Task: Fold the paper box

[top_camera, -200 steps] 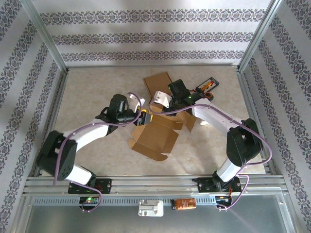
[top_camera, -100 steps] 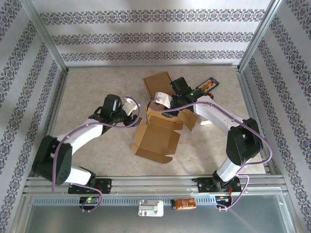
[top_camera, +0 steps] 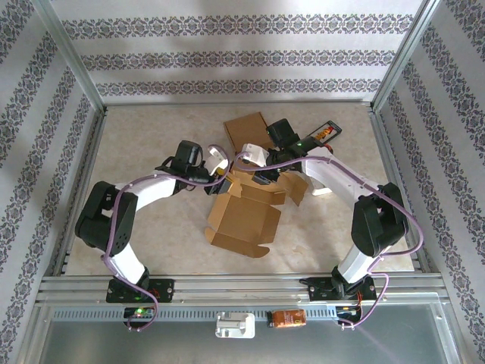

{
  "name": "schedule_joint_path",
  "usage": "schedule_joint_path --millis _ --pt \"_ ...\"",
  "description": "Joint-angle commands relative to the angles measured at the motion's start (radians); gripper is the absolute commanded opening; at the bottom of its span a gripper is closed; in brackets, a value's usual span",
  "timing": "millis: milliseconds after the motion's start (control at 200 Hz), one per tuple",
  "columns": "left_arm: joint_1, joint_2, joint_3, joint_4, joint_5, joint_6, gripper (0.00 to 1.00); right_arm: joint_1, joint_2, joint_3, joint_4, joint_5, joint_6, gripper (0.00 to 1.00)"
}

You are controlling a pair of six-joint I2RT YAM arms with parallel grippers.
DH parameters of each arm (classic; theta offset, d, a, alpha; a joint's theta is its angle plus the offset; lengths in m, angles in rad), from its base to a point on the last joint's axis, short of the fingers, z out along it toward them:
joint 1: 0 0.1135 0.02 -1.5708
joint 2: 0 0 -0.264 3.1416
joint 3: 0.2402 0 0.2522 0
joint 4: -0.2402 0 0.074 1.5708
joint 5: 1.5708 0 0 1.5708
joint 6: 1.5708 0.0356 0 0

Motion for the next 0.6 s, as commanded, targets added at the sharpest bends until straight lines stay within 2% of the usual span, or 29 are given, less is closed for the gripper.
schedule_joint_path --millis 0,120,245,405,480,595 --pt "0.001 0.026 0.046 0.041 0.005 -0.042 0.41 0.008 0.021 0.018 -0.037 -0.062 0.019 0.35" --pt "-0.01 0.06 0.05 0.102 -0.029 -0.106 0.46 0.009 0.027 0.025 -0.041 -0.078 0.026 0.35" --pt "-0.042 0.082 0.043 0.146 -0.101 -0.127 0.44 0.008 0.04 0.042 -0.045 -0.079 0.055 0.35" --pt "-0.072 0.09 0.038 0.186 -0.259 -0.184 0.26 0.01 0.05 0.053 -0.057 -0.081 0.072 0.35" --pt "-0.081 0.09 0.027 0.214 -0.296 -0.204 0.2 0.01 0.052 0.053 -0.056 -0.08 0.082 0.35" --pt "-0.102 0.099 0.036 0.207 -0.395 -0.237 0.01 0.01 0.055 0.056 -0.047 -0.084 0.118 0.35"
